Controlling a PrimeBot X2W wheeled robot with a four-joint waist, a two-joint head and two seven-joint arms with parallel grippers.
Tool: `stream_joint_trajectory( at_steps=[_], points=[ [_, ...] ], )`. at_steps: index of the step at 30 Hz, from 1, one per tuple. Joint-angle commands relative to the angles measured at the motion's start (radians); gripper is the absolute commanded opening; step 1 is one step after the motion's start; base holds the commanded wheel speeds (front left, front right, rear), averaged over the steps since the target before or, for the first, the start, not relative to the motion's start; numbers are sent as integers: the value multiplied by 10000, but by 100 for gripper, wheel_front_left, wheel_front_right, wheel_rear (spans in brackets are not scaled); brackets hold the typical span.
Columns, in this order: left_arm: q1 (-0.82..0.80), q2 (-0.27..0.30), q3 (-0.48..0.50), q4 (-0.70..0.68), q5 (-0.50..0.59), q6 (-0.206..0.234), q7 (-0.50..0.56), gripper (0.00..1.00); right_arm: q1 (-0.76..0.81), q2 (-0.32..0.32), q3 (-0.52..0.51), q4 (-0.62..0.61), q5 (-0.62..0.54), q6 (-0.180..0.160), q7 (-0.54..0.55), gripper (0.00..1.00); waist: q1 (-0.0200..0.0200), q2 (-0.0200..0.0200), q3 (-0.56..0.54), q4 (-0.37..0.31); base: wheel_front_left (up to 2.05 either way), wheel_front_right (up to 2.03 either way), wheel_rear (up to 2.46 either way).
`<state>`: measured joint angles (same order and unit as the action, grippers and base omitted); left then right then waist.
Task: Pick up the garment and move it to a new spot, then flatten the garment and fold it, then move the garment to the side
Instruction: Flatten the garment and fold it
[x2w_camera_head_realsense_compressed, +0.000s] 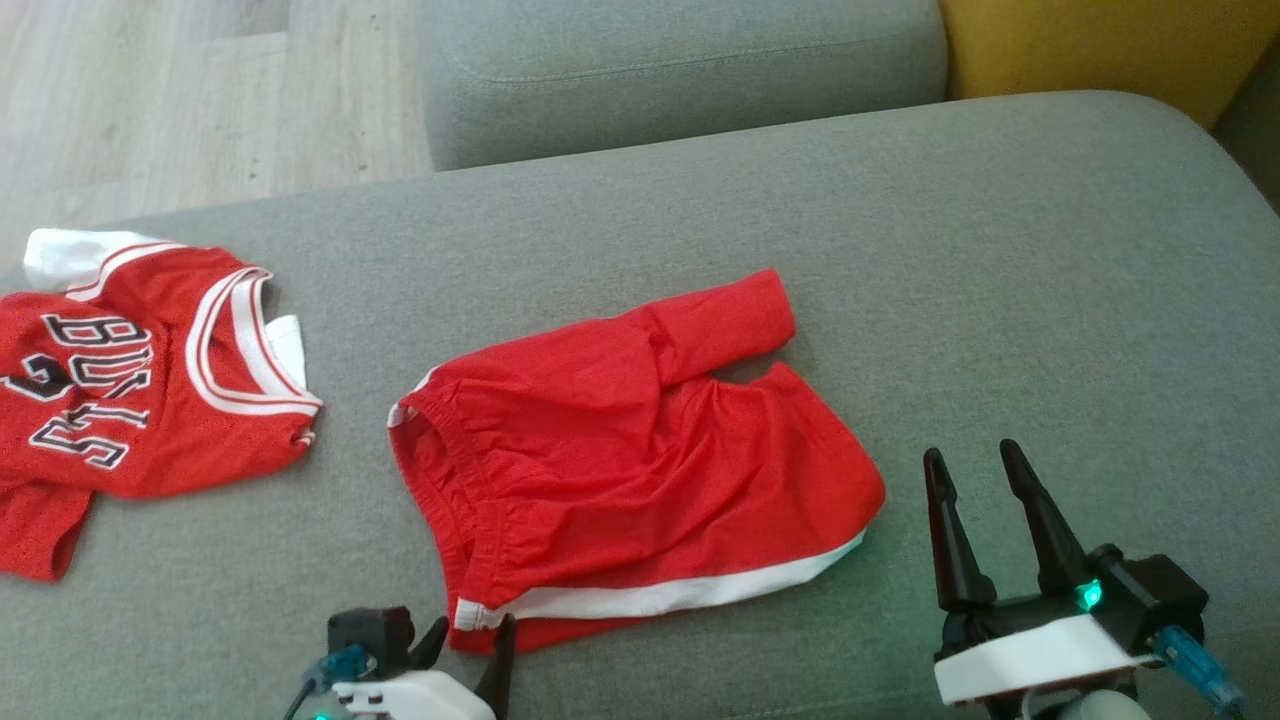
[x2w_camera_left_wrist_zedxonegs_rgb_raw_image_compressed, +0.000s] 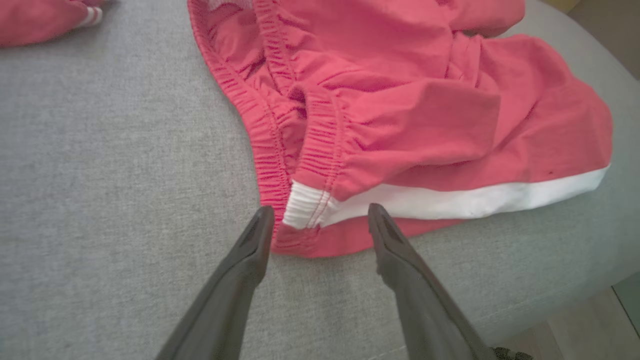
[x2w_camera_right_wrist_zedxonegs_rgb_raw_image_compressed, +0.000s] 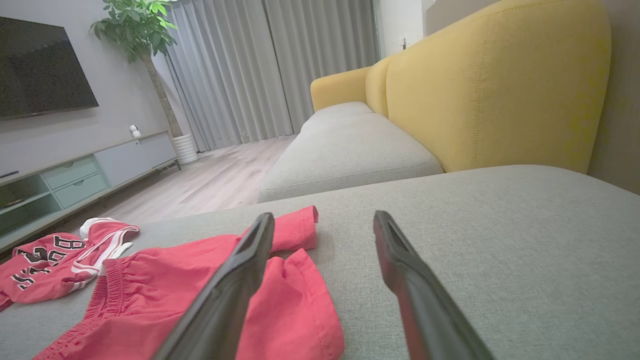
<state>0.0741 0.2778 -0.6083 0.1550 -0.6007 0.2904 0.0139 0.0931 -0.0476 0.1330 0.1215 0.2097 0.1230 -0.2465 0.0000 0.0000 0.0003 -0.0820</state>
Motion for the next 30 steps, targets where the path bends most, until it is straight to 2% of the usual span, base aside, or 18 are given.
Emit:
stream_joint_trajectory(
  at_steps=[1, 9, 10, 11, 12, 15, 18, 24, 27, 30],
  points=[
    [-581, 173, 269, -216, 48, 2, 22, 100, -310, -41, 263, -285, -24, 77, -44, 100, 0, 0, 14, -42, 0, 0, 0],
    [-966, 133, 182, 309, 70, -28, 212, 100, -309, -34, 247, -301, -5, 77, -66, 100, 0, 0, 122, -195, 0, 0, 0],
    [-1008, 108, 168, 335, 64, -57, 196, 92, -309, -34, 239, -296, 0, 77, -71, 100, 0, 0, 132, -197, 0, 0, 0],
    [-1055, 96, 139, 358, 77, -93, 181, 75, -310, -33, 231, -292, 5, 77, -75, 100, 0, 0, 143, -195, 0, 0, 0],
    [-1102, 88, 101, 389, 91, -127, 192, 48, -310, -32, 223, -285, 9, 77, -79, 100, 0, 0, 153, -189, 0, 0, 0],
    [-1228, 54, -19, 481, 124, -199, 278, 0, -320, -31, 205, -260, 18, 77, -93, 100, 0, 0, 169, -165, 0, 0, 0],
    [-1340, 32, -41, 491, 170, -157, 250, 0, -343, -29, 195, -223, 45, 77, -108, 100, 0, 0, 159, -117, 0, 0, 0],
    [-684, 472, 710, -8, 186, 850, -138, 0, -266, -28, 162, -230, 97, 77, -124, 100, 0, 0, 116, -59, 0, 0, 0],
    [-278, 715, 755, -45, 222, 1039, -121, 0, -235, -27, 140, -230, 108, 77, -128, 100, 0, 0, 181, 44, 0, 0, 0],
    [-119, 700, 786, 10, 167, 1128, -161, 0, -273, -27, 158, -219, 87, 77, -131, 100, 0, 0, 213, 127, 0, 0, 0]
  ],
)
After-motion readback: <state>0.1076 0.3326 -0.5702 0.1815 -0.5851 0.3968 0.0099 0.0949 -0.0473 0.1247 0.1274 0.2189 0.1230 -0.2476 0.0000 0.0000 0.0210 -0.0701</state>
